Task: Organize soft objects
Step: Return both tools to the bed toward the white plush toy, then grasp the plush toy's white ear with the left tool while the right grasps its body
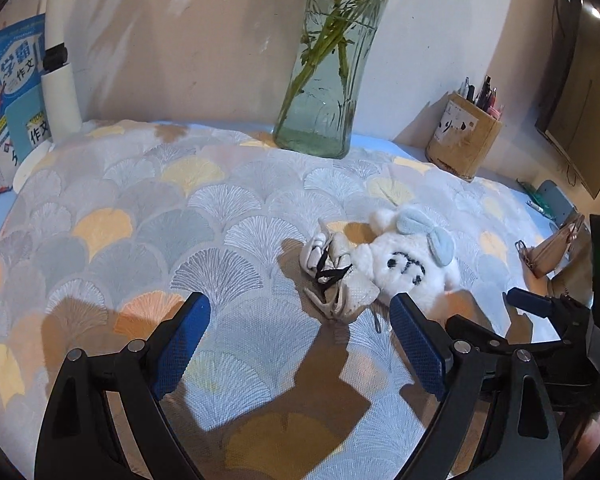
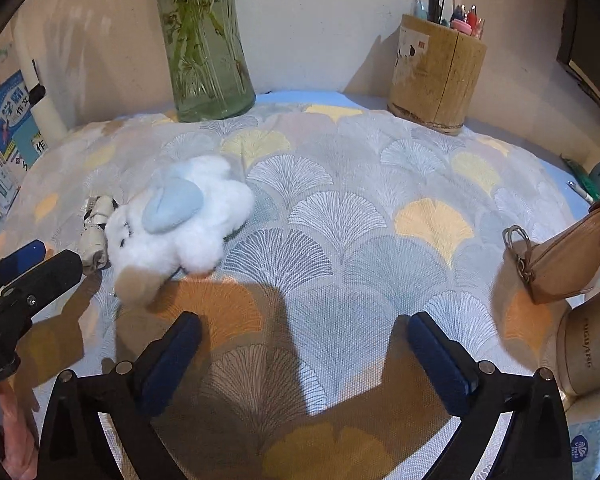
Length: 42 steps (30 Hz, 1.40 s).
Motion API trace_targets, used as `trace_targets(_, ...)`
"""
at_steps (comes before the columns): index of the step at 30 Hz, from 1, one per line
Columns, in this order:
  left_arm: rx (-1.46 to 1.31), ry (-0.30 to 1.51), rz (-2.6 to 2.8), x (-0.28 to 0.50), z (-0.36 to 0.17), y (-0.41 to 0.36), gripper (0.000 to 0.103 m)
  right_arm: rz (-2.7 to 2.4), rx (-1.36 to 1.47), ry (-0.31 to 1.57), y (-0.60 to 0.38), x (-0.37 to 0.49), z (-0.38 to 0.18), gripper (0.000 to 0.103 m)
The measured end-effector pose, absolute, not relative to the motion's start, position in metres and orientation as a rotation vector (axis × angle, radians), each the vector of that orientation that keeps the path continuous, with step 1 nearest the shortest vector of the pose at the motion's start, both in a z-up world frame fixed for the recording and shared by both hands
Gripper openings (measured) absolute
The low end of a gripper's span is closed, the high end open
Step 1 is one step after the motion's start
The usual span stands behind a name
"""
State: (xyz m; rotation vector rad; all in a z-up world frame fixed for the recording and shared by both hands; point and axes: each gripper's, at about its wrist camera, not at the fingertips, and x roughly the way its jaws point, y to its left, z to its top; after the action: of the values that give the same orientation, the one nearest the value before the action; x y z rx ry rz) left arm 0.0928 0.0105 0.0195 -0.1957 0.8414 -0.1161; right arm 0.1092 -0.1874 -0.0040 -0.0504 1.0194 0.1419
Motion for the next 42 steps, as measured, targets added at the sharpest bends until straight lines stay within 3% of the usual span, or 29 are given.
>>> trace_targets(27, -0.177, 0.829, -0.132, 0.092, 0.021, 0.009, 0.09, 0.154, -0.04, 1.015, -0.188, 0.105, -0.003, 0.103)
trace_targets(34, -0.167, 0.979, -0.19, 0.113, 0.014, 0.008, 0.088, 0.293, 0.217, 1.044, -0.2, 0.109, 0.009, 0.102)
trace_targets(37, -0.156, 0.966, -0.177, 0.123, 0.016, 0.006, 0.084, 0.395, 0.375, 1.08, -0.194, 0.12, 0.011, 0.081)
trace_targets(38, -0.16, 0.961, -0.195, 0.127, 0.016, 0.005, 0.083, 0.414, 0.399, 1.091, -0.19, 0.124, 0.011, 0.078)
trace_targets(41, -0.147, 0.94, -0.226, 0.135, 0.013, 0.001, 0.064, 0.409, 0.428, 1.112, -0.176, 0.136, 0.009, 0.074)
trace_targets(42, -0.153, 0.934, -0.228, 0.136, 0.01, 0.004, 0.062, 0.402, 0.426, 1.113, -0.172, 0.141, 0.008, 0.074)
